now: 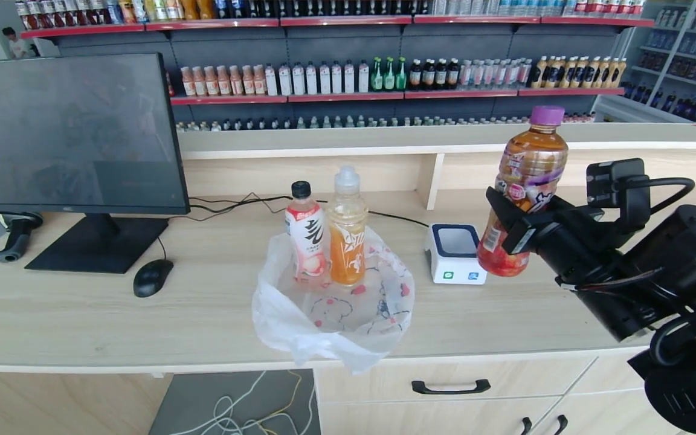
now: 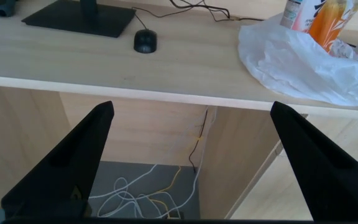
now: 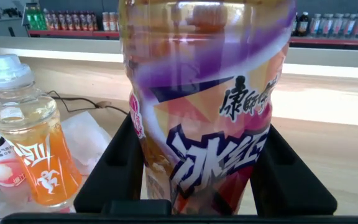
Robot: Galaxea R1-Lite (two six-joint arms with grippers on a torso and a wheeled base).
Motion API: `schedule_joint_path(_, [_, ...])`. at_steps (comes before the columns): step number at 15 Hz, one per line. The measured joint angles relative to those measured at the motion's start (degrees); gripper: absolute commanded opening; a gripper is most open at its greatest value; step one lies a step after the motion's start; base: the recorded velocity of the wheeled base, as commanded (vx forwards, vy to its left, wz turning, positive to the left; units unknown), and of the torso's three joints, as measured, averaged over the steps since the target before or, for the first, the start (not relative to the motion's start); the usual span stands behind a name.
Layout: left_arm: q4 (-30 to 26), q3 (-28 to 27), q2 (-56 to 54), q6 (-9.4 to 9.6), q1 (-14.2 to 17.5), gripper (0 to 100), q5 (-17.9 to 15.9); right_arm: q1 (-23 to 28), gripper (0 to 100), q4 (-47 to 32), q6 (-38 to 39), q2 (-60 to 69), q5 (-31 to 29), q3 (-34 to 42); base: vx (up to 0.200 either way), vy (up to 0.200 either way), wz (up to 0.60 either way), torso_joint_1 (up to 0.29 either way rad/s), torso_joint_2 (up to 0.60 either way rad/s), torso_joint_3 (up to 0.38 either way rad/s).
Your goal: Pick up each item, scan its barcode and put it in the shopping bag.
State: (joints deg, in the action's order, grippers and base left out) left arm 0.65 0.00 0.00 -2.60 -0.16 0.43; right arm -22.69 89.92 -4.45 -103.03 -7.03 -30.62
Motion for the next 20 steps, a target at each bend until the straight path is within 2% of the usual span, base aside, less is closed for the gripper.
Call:
schedule_joint_path(2, [0.0,0.0,0.0,0.00,0.0,100,0.0,-0.2,0,0.1,0.0,-0.1,0.2,0.0,0.000,0.000,0.00,0.000,0.00,0.000])
schedule_joint_path(7, [0.0,0.0,0.0,0.00,0.0,100,0.0,-0.5,0,0.3,0.0,-0.2,-0.1,0.0,0.000,0.000,0.60,0.000,0.00,0.002])
schedule_joint_path(9, [0.0,0.0,0.0,-0.02,-0.1,100,0.0,-0.7,0,-0.1,-0.1,-0.2,0.1,0.7,0.000,0.000,0.00,0.000,0.00,0.000])
schedule_joint_path(14, [0.0,0.0,0.0,-0.02,0.0,100,0.0,-6.2,0,-0.1,0.0,-0.2,0.1,3.9,0.000,0.000,0.00,0.000,0.00,0.000])
schedule_joint_path(20, [-0.1,0.0,0.0,-0.02,0.0,100,0.0,-8.8,0,0.0,7.4,-2.2,0.1,6.9,0.000,0.000,0.00,0.000,0.00,0.000])
